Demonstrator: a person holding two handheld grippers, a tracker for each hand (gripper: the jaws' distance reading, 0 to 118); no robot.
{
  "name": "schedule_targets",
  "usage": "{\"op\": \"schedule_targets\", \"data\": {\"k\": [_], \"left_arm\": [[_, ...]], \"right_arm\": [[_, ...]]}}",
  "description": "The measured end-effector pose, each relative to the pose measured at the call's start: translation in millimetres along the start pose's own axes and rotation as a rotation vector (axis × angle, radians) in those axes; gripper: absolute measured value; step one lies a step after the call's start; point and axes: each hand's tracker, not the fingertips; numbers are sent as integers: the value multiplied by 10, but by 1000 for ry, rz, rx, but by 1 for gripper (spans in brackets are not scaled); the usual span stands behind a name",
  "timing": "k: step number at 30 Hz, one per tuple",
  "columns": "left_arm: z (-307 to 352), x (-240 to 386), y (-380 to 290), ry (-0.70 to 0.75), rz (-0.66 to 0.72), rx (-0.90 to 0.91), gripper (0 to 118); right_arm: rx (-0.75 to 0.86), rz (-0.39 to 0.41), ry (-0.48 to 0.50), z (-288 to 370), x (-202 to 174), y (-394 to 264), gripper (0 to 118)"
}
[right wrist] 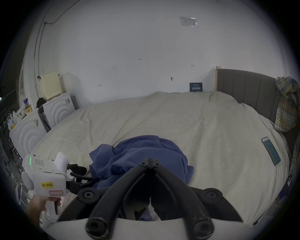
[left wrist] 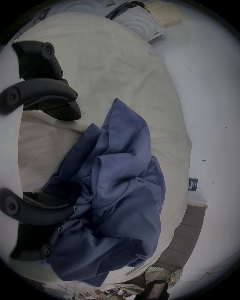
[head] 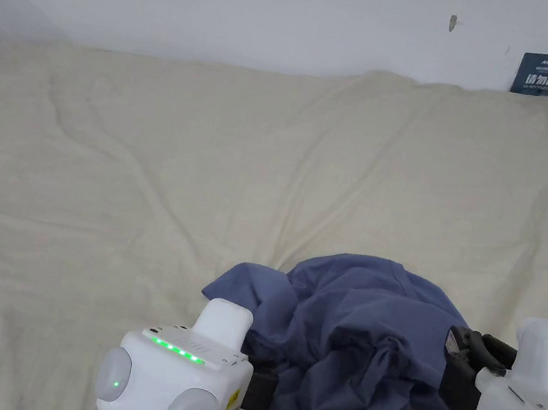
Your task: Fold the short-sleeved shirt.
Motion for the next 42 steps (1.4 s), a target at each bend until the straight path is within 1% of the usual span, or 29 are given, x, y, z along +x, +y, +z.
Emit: {"op": "schedule_targets", "data": {"k": [2, 3, 4, 5, 6, 7, 8, 9, 10, 11, 13, 16, 19, 21, 23, 25, 26, 28, 29, 30, 32, 33, 34, 35, 37, 38, 40, 41, 42], "left_arm": [[-14, -3, 12, -4, 6, 8, 72], [4, 13, 28, 2, -6, 14, 61], [44, 43, 49, 31, -41, 42, 42], [67, 69, 58, 50, -56, 82, 0], [60, 105, 55, 40, -38, 79, 0], [32, 109, 86, -13, -63, 26, 0], [6, 116, 87, -45, -77, 17, 0], [-41, 150, 55, -40, -85, 21, 0], [-13, 135, 64, 10, -83, 23, 0], [29, 96, 66, -2, -66, 26, 0], [159, 8, 58, -54, 41, 58, 0], [357, -55, 83, -46, 32, 93, 0], [483, -111, 93, -88, 82, 114, 0], [487, -73, 82, -69, 51, 112, 0], [480, -29, 90, -50, 27, 105, 0], [473, -35, 86, -71, 46, 100, 0], [459, -36, 83, -80, 56, 104, 0], [423, -16, 87, -71, 45, 92, 0], [409, -11, 85, -56, 31, 85, 0], [404, -18, 98, -48, 33, 71, 0], [415, -56, 95, -50, 45, 80, 0], [418, -87, 103, -85, 85, 82, 0], [417, -114, 103, -109, 102, 83, 0], [419, -130, 110, -100, 90, 90, 0], [393, -130, 112, -63, 85, 79, 0], [373, -144, 117, -59, 76, 70, 0], [336, -175, 118, -66, 78, 62, 0], [334, -182, 120, -72, 82, 57, 0], [339, -180, 124, -73, 84, 56, 0]], "right_arm": [[-5, -7, -5, -30, 15, -12, 0], [-8, -9, -4, -41, 22, -16, 0], [-15, -9, -6, -50, 25, -15, 0], [-19, -8, -8, -55, 27, -18, 0], [-20, -5, -9, -53, 27, -20, 0], [-20, -4, -14, -51, 30, -22, 0], [-21, -6, -16, -52, 37, -23, 0], [-24, -10, -13, -51, 52, -20, 0], [-28, -14, -12, -40, 62, -19, 0], [-26, -11, -13, -17, 73, -17, 0], [-18, 4, -24, 19, 93, 4, 0], [-6, 17, -30, 39, 135, 80, 0], [-4, 46, 20, -12, 154, 272, 0], [-13, 108, 80, -125, 124, 455, 0], [-69, 185, 159, -336, 62, 705, 0], [-120, 270, 265, -612, -34, 918, 8], [-162, 309, 293, -780, -95, 1011, 8], [-256, 382, 341, -1219, -240, 1158, 69], [-288, 410, 334, -1415, -315, 1184, 89], [-321, 462, 341, -1649, -403, 1204, 94], [-396, 524, 331, -2021, -581, 1193, 94], [-445, 565, 347, -2215, -669, 1167, 94], [-490, 586, 355, -2407, -757, 1099, 94], [-543, 626, 366, -2554, -821, 1038, 94], [-614, 727, 299, -2778, -961, 883, 94], [-631, 804, 285, -2867, -1020, 792, 92], [-684, 887, 277, -2962, -1082, 638, 80], [-670, 811, 321, -2940, -1051, 674, 74], [-690, 744, 315, -2882, -1056, 712, 59]]}}
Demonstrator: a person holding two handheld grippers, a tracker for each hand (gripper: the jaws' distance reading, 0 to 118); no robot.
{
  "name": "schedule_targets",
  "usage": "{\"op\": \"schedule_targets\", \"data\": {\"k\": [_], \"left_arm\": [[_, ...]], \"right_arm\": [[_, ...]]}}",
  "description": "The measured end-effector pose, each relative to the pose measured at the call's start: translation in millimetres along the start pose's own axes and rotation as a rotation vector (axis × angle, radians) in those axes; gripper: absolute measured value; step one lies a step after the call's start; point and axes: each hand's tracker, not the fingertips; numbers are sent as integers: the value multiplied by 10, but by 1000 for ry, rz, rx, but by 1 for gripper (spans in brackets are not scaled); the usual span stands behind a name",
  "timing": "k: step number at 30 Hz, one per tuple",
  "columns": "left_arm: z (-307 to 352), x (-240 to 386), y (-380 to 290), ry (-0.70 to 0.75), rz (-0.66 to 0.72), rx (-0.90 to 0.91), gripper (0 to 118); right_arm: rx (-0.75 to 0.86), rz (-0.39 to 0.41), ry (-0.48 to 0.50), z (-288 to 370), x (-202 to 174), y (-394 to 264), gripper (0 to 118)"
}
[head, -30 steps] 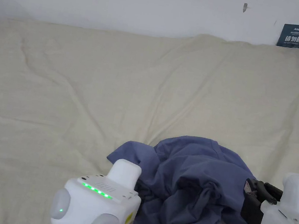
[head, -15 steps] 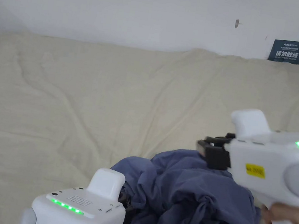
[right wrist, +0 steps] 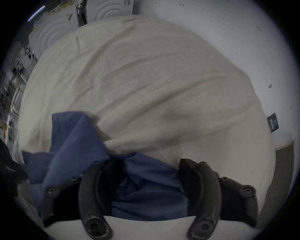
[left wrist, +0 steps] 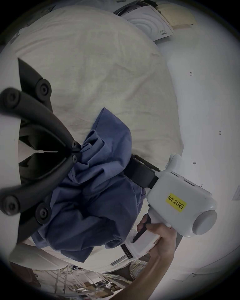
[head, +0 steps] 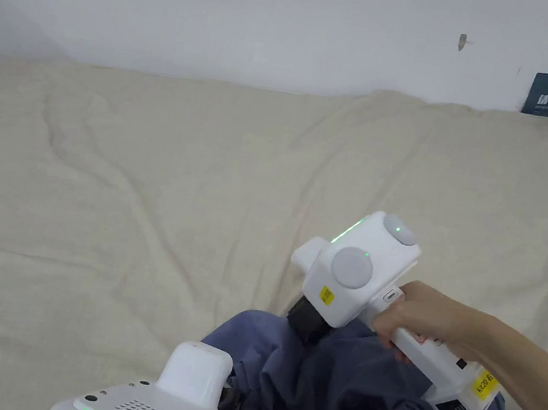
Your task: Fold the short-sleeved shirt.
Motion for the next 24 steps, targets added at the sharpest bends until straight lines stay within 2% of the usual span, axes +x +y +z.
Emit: {"op": "schedule_targets", "data": {"k": [2, 4, 5, 6, 10, 14, 15, 16, 18, 20, 24], "left_arm": [[19, -15, 21, -7, 19, 0, 0], [21, -26, 26, -18, 38, 22, 0], [22, -27, 36, -20, 42, 21, 0], [28, -18, 43, -4, 35, 10, 0], [134, -47, 61, 7, 29, 22, 0], [303, -47, 133, 46, 18, 62, 0], [345, -50, 160, 50, 14, 76, 0], [401, -39, 193, 68, 1, 88, 0], [547, -30, 308, 139, 6, 136, 0], [709, -55, 440, 100, 17, 195, 0], [1033, -50, 785, 113, -36, 297, 0]], "right_arm": [[21, -8, 55, 113, -10, -32, 2], [21, 63, -73, 205, -67, -169, 2], [-2, 118, -58, 203, -82, -220, 2], [4, 119, -72, 238, -81, -266, 2], [85, -65, -11, 478, 48, -291, 2], [197, -192, -61, 956, 333, -345, 2], [211, -236, -38, 1112, 415, -378, 2], [230, -256, 3, 1266, 431, -392, 2], [304, -287, 13, 1588, 520, -482, 2], [371, -302, -67, 1910, 545, -549, 2], [478, -370, -49, 2518, 661, -673, 2]]}}
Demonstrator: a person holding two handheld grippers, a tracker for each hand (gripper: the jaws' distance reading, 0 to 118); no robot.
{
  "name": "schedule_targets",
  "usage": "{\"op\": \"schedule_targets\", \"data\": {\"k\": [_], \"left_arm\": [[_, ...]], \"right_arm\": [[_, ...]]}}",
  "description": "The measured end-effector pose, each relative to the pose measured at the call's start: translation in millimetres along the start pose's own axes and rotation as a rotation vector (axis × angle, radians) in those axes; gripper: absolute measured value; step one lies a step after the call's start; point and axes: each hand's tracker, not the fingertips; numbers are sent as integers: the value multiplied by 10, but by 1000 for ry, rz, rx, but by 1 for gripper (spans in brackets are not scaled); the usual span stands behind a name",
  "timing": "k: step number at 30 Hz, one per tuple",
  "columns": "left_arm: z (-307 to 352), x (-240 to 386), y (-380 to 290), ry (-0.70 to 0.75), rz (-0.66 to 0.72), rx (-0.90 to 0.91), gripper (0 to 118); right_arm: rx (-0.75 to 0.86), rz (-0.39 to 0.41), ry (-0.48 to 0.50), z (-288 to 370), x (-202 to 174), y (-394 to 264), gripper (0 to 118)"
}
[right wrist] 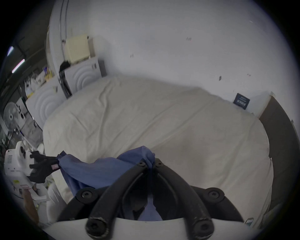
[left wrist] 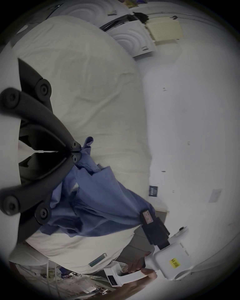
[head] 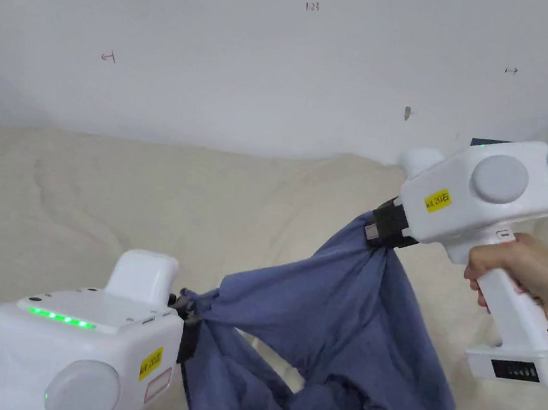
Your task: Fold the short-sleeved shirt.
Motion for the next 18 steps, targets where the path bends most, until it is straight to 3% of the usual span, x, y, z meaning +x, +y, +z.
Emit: {"op": "schedule_targets", "data": {"k": [4, 8, 11, 15, 17, 18], "left_arm": [[276, -34, 546, -2, -39, 134, 0], [503, -23, 1077, 15, -104, 232, 0], [605, -71, 1504, 107, -149, 298, 0], [679, -228, 1963, 108, -151, 325, 0], [649, -278, 2181, 117, -186, 343, 0], [601, -342, 2333, 127, -195, 334, 0]], "right_arm": [[123, -95, 5, 519, 94, 264, 2], [204, -99, -7, 926, 82, 511, 2], [268, -75, -94, 1176, 75, 731, 2], [354, -204, -39, 1416, 188, 1096, 2], [349, -156, -51, 1493, 200, 1348, 2], [367, -135, -110, 1525, 195, 1487, 2]]}}
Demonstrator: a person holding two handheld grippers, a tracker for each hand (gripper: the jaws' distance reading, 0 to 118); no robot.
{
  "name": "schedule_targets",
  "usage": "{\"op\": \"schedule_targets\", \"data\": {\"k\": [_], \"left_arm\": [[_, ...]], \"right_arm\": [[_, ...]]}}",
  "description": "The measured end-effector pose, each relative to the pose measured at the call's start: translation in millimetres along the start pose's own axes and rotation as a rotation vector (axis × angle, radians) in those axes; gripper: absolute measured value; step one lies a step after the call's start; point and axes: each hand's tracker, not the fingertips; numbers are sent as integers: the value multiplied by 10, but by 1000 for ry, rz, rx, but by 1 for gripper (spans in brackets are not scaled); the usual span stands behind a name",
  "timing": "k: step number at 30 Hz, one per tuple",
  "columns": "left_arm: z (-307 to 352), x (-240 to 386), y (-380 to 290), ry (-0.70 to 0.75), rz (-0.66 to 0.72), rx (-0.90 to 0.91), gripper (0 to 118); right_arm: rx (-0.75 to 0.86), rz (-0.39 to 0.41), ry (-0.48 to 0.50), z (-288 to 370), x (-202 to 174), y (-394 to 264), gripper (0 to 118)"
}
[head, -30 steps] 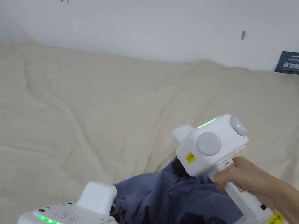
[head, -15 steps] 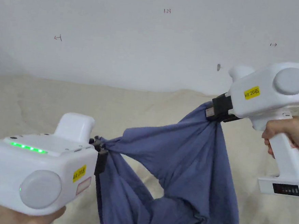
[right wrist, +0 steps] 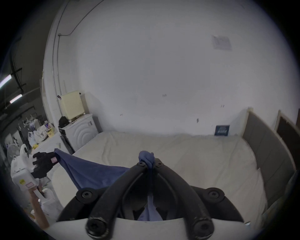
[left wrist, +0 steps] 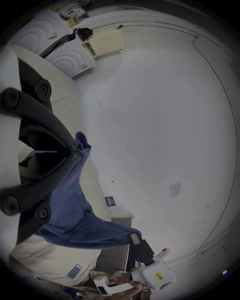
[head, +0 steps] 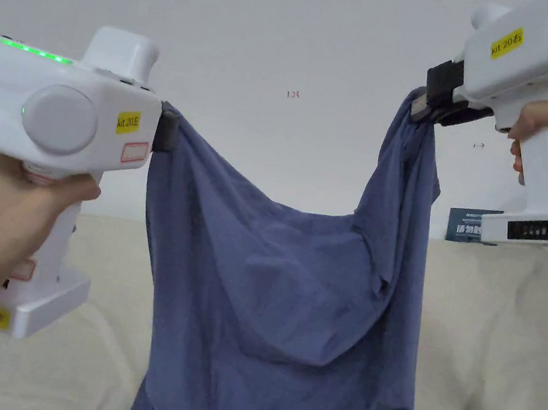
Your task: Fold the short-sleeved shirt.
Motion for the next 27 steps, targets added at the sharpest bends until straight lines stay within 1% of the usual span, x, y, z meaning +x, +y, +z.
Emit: {"op": "schedule_targets", "data": {"k": [1, 3, 4, 6, 7, 8, 9, 10, 11, 12, 13, 14, 15, 17, 18, 19, 20, 22, 23, 24, 26, 27], "left_arm": [[-78, -84, 91, 11, 9, -3, 0], [-230, -251, 169, 32, 27, 17, 0], [-328, -352, 222, 68, 33, 11, 0], [-550, -527, 322, 127, -10, -5, 0], [-675, -621, 358, 154, 13, -9, 0], [-778, -697, 400, 147, 11, -6, 0], [-859, -776, 441, 156, 15, -2, 0], [-967, -869, 494, 184, 34, 24, 0], [-1060, -945, 534, 182, 22, 24, 0], [-1147, -1027, 571, 223, 20, 28, 0], [-1254, -1112, 609, 263, 11, 31, 0], [-1318, -1176, 641, 288, -7, 16, 0], [-1377, -1245, 655, 319, -5, 35, 0], [-1484, -1393, 691, 328, 34, 57, 0], [-1566, -1484, 711, 350, 65, 77, 0], [-1635, -1566, 756, 346, 48, 47, 0], [-1679, -1610, 768, 360, 55, 38, 0], [-1768, -1674, 779, 342, 42, 63, 0], [-1814, -1692, 791, 344, 69, 67, 0], [-1880, -1711, 819, 332, 52, 57, 0], [-1954, -1686, 801, 348, 41, 59, 0], [-1980, -1685, 809, 339, 44, 56, 0]], "right_arm": [[14, -6, -50, -16, 2, 142, 2], [61, -86, -14, -49, 152, 364, 2], [71, -126, -14, -75, 225, 482, 2], [88, -161, -43, -135, 400, 709, 2], [100, -159, -51, -169, 459, 819, 2], [102, -142, -55, -208, 492, 918, 2], [110, -149, -79, -243, 532, 1031, 2], [128, -157, -79, -199, 521, 1034, 2], [134, -165, -87, -233, 563, 1122, 2], [136, -178, -107, -252, 608, 1201, 2], [136, -169, -115, -337, 712, 1322, 2], [129, -153, -153, -384, 776, 1428, 2], [149, -136, -190, -385, 804, 1478, 2], [173, -122, -208, -396, 883, 1553, 2], [167, -137, -197, -458, 1021, 1612, 2], [172, -139, -202, -474, 1087, 1656, 2], [151, -176, -238, -500, 1133, 1687, 2], [195, -220, -179, -535, 1249, 1732, 2], [221, -243, -147, -547, 1274, 1719, 2], [207, -236, -144, -578, 1299, 1739, 2], [209, -226, -171, -613, 1268, 1712, 2], [200, -202, -179, -652, 1271, 1691, 2]]}}
